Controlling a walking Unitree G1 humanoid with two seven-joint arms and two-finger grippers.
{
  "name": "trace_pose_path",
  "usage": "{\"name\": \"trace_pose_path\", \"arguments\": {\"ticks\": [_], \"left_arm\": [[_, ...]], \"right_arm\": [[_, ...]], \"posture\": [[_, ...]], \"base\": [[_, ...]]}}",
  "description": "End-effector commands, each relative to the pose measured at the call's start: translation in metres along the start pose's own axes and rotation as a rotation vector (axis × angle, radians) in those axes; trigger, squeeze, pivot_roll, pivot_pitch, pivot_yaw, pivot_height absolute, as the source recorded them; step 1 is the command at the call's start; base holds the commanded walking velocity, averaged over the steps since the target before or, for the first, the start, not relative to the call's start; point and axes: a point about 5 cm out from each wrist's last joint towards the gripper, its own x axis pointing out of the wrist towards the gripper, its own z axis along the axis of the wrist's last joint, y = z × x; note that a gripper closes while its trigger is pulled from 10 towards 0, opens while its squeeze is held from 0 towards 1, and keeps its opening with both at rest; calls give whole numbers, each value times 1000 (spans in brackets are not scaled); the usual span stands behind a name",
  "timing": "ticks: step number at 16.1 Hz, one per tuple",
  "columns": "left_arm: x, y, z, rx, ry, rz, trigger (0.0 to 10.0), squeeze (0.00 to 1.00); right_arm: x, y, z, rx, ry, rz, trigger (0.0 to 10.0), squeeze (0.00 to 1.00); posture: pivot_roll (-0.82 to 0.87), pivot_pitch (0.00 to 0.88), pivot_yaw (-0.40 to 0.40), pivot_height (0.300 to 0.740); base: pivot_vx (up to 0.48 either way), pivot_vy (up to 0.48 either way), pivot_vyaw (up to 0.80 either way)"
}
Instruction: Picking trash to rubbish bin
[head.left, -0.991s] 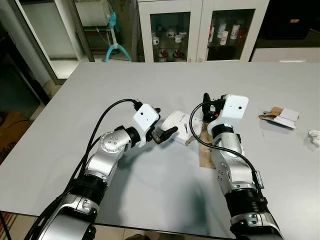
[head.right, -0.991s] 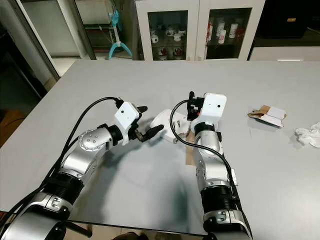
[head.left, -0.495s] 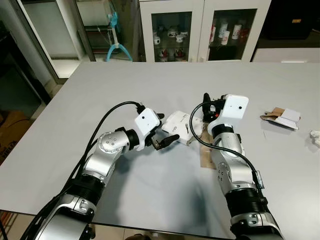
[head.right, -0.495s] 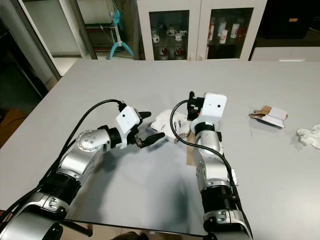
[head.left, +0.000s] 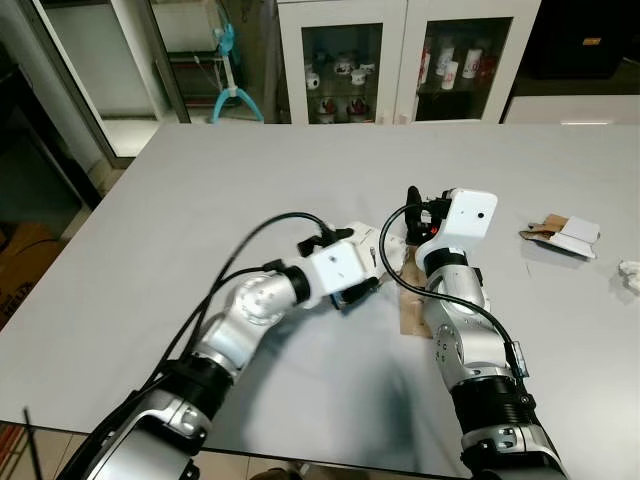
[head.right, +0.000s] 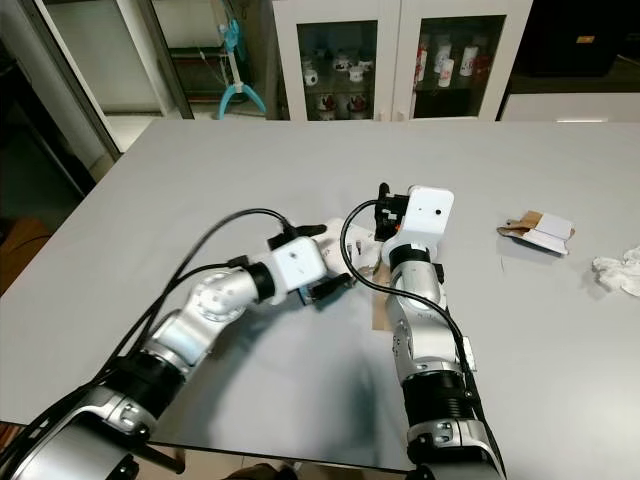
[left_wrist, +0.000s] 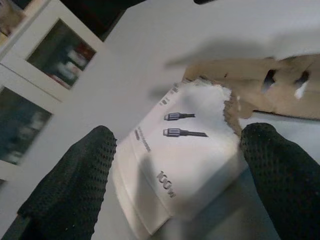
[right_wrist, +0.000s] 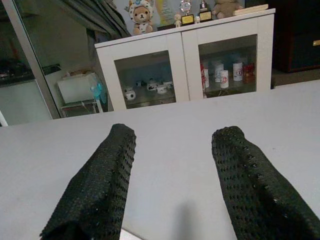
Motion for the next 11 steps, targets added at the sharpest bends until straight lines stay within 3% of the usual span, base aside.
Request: {"name": "trace_pose_path", "arguments": {"ticks": [1,7,11], "left_arm": [[4,0,2,67,11,15,10000,0],[28,-15,14,34,3,69,10000,0],[34,-21,11,55,50,47,10000,0]], "right_arm": [[2,3,5,3,-12,4,10000,0],[2,2,7,4,-18,-2,10000,0],[2,2,7,5,-17,-4,10000,0]], "posture": [[43,16,109,740],[29,15,117,740],[27,16,118,740]], "base": [[0,0,0],[0,0,0],[0,0,0]]}}
